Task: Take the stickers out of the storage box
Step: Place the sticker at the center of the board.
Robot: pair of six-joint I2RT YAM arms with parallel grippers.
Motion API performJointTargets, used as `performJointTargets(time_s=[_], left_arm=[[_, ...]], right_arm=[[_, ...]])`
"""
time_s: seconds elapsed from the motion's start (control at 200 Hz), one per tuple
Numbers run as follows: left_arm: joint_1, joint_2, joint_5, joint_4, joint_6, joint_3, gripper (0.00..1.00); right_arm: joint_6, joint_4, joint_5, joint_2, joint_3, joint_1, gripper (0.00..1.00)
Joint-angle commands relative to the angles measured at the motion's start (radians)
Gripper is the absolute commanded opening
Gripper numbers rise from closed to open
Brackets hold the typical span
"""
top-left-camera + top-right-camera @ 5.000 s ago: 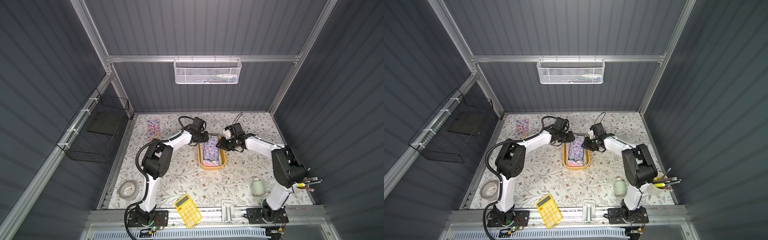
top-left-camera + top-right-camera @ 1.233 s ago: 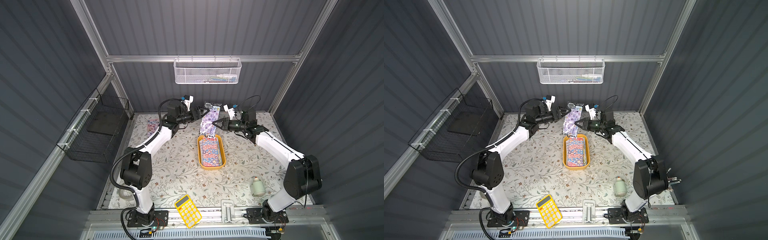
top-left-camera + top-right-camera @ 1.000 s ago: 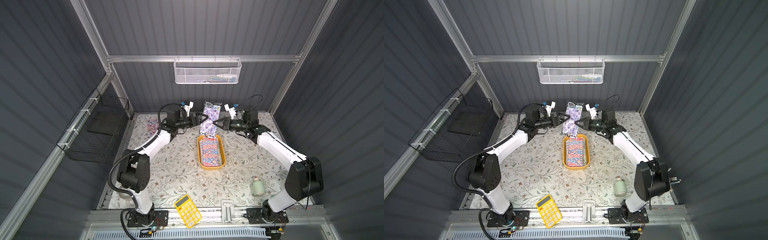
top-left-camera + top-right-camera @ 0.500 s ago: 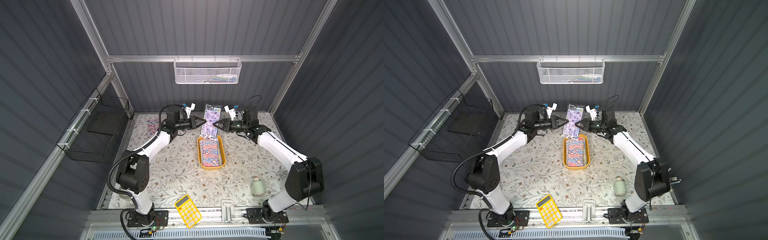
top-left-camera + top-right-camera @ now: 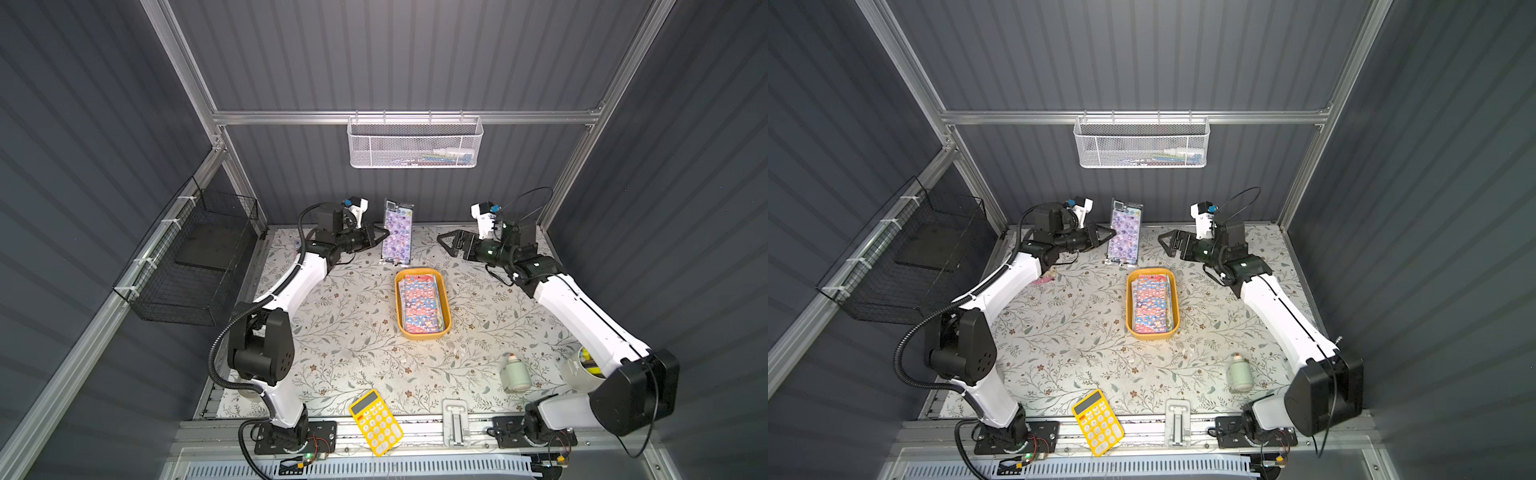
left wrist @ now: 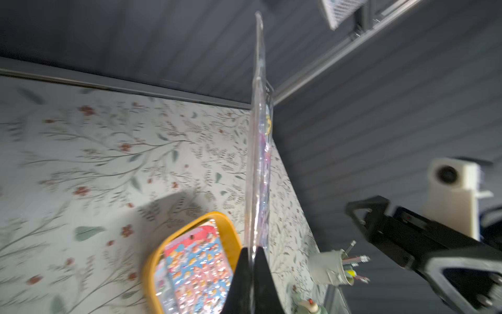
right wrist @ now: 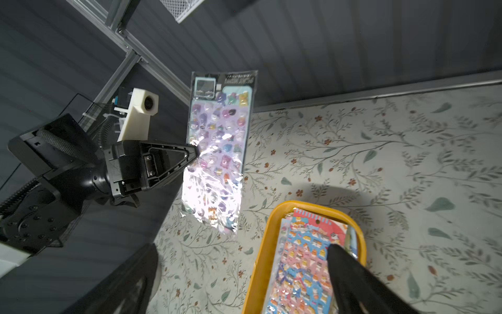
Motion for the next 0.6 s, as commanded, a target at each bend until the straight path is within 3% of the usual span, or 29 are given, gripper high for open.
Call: performJointTargets(time_s=[0.0,0.11,0.27,0.4,0.595], left_arm=[[0.034,0.022,-0.159,-0.142,0.069,0.05,0.0],[0.061,0.065,-0.262,-0.198,0.081,0.087,0.0],[0.12,0.166,-0.296,-0.223,0.073,0.14,0.0],[0.143,0.276,-0.313,-0.286,0.08,0.223,0.0],[0.151,0.383,-0.407,-0.386,0.139,0.324,0.0]], right_arm=[[-0.059,-0.045,0.16,-0.025,-0.044,-0.002,0.99],[-0.079,-0.045,0.198,-0.051,-0.074,-0.008,0.99],[-0.052,-0.076,0.207,-0.068,-0.096,-0.054,0.99],[-0.056,-0.045,0.076,-0.078,-0.134,-0.097,0.99],[-0.06,-0.026,0.11,-0.114,-0.178,-0.121,0.99]])
